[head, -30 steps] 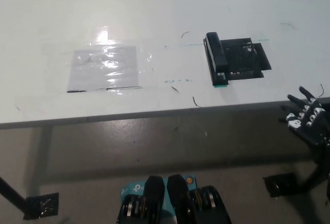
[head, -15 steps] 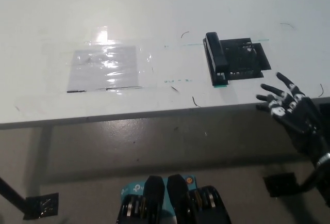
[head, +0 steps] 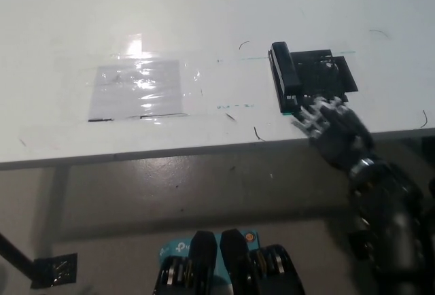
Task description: A stapler is kept infront of the robot on the black mark on the desk and the robot uses its right hand to lift the top of the stapler to open it
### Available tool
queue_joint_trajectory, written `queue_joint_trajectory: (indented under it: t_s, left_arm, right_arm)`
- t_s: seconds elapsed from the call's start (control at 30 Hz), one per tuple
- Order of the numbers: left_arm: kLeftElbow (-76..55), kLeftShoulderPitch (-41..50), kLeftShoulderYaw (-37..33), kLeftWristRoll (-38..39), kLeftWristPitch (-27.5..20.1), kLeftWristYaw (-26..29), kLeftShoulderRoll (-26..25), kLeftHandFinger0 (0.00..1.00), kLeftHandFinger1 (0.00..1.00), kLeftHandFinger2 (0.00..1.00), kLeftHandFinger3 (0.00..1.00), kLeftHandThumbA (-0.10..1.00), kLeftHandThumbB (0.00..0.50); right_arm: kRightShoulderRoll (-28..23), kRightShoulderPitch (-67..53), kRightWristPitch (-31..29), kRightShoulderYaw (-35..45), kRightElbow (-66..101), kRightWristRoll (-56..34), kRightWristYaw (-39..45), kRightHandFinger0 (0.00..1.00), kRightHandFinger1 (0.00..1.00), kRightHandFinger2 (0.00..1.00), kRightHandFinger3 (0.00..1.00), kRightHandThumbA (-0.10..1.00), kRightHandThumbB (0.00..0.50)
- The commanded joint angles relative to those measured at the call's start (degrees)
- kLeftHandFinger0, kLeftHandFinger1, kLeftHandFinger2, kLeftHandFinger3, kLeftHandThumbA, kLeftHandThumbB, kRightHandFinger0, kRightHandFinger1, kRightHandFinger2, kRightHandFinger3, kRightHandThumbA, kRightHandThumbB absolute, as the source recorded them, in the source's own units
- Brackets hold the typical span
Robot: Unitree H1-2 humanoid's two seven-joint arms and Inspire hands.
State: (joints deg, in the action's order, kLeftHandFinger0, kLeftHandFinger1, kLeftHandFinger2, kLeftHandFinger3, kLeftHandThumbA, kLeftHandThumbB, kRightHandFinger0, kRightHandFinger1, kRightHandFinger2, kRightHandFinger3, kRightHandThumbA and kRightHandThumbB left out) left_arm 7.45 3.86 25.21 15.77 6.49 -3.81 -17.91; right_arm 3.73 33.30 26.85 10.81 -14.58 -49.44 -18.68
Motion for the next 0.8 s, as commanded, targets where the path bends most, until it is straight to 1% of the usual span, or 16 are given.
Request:
queue_joint_trajectory:
  t_s: [0.0, 0.03, 0.1, 0.13, 0.17, 0.23, 0.3, 0.37, 0.53, 0.57, 0.63, 0.67, 0.7, 0.77]
  left_arm:
    - [-1.49, -0.19, 0.0, -0.09, 0.07, -0.12, -2.05, 0.54, 0.58, 0.71, 0.86, 0.38, 0.117]
    - [-1.49, -0.13, -0.01, 0.0, 0.04, -0.25, -2.09, 0.54, 0.59, 0.72, 0.86, 0.38, 0.106]
    - [-1.43, -0.23, -0.02, -0.04, 0.18, -0.17, -2.16, 0.53, 0.59, 0.72, 0.87, 0.37, 0.104]
    - [-1.4, -0.3, -0.08, -0.16, 0.08, -0.13, -2.18, 0.51, 0.58, 0.71, 0.87, 0.37, 0.108]
    - [-1.37, -0.36, -0.1, -0.21, 0.02, -0.11, -2.2, 0.51, 0.58, 0.71, 0.87, 0.37, 0.107]
    - [-1.52, -0.41, -0.21, -0.53, 0.31, 0.07, -2.31, 0.52, 0.58, 0.71, 0.87, 0.37, 0.103]
    - [-1.27, -0.47, -0.29, -0.54, -0.21, -0.21, -2.46, 0.53, 0.6, 0.72, 0.89, 0.39, 0.1]
    - [-1.07, -0.54, -0.29, -0.49, -0.53, -0.19, -2.31, 0.54, 0.6, 0.73, 0.88, 0.39, 0.114]
    - [-1.62, -0.64, -0.04, -0.02, 0.42, 0.07, -2.15, 0.53, 0.61, 0.72, 0.87, 0.39, 0.128]
    - [-1.83, -0.61, -0.03, -0.01, 0.52, 0.14, -2.08, 0.52, 0.6, 0.72, 0.87, 0.38, 0.128]
    - [-0.99, -0.97, -0.22, -0.26, -0.31, -0.24, -2.46, 0.52, 0.61, 0.73, 0.87, 0.38, 0.112]
    - [-1.17, -0.9, -0.29, -0.49, -0.29, -0.12, -2.46, 0.5, 0.6, 0.72, 0.86, 0.39, 0.123]
    - [-1.39, -0.81, -0.32, -0.47, -0.27, -0.19, -2.46, 0.5, 0.6, 0.73, 0.86, 0.39, 0.115]
    - [-1.37, -0.84, -0.24, -0.28, -0.18, -0.2, -2.36, 0.51, 0.6, 0.73, 0.87, 0.39, 0.124]
  right_arm:
    - [2.01, 4.55, 0.08, 2.57, -2.55, -1.22, -1.67, 0.66, 0.79, 0.94, 1.0, 0.31, 0.0]
    - [2.57, 4.98, 0.08, 2.99, -3.38, -0.08, -1.81, 0.66, 0.76, 0.9, 1.0, 0.31, 0.0]
    - [3.25, 5.15, 0.08, 3.65, -4.08, 0.85, -1.33, 0.66, 0.76, 0.91, 1.0, 0.3, 0.0]
    - [3.71, 5.35, 0.08, 4.11, -4.5, 0.83, -1.75, 0.65, 0.74, 0.91, 1.0, 0.27, 0.0]
    - [3.93, 5.51, 0.08, 4.39, -4.73, 0.9, -1.88, 0.64, 0.74, 0.91, 1.0, 0.26, 0.0]
    - [4.36, 5.73, -0.29, 4.8, -5.8, 1.83, -1.2, 0.65, 0.75, 0.92, 1.0, 0.25, 0.0]
    - [4.63, 5.84, -0.5, 5.19, -6.51, 2.17, -0.74, 0.67, 0.77, 0.92, 1.0, 0.26, 0.0]
    - [4.73, 6.07, -0.33, 5.42, -7.06, 2.43, -0.67, 0.68, 0.79, 0.92, 1.0, 0.27, 0.0]
    - [4.84, 6.25, -1.25, 5.98, -8.5, 3.56, 0.39, 0.67, 0.77, 0.93, 1.0, 0.24, 0.0]
    - [4.72, 6.06, -1.22, 6.07, -8.68, 3.51, 0.91, 0.67, 0.77, 0.94, 1.0, 0.25, 0.0]
    - [4.76, 5.56, -0.91, 6.03, -8.16, 3.52, 1.37, 0.71, 0.78, 0.96, 1.0, 0.26, 0.0]
    - [4.75, 5.24, -0.57, 5.95, -7.9, 3.59, 1.52, 0.72, 0.78, 0.96, 1.0, 0.26, 0.0]
    - [4.86, 5.2, -0.43, 6.12, -7.96, 3.72, 1.21, 0.71, 0.78, 0.95, 1.0, 0.26, 0.0]
    - [4.81, 5.05, -0.24, 6.32, -8.06, 3.79, 1.43, 0.71, 0.77, 0.94, 1.0, 0.26, 0.0]
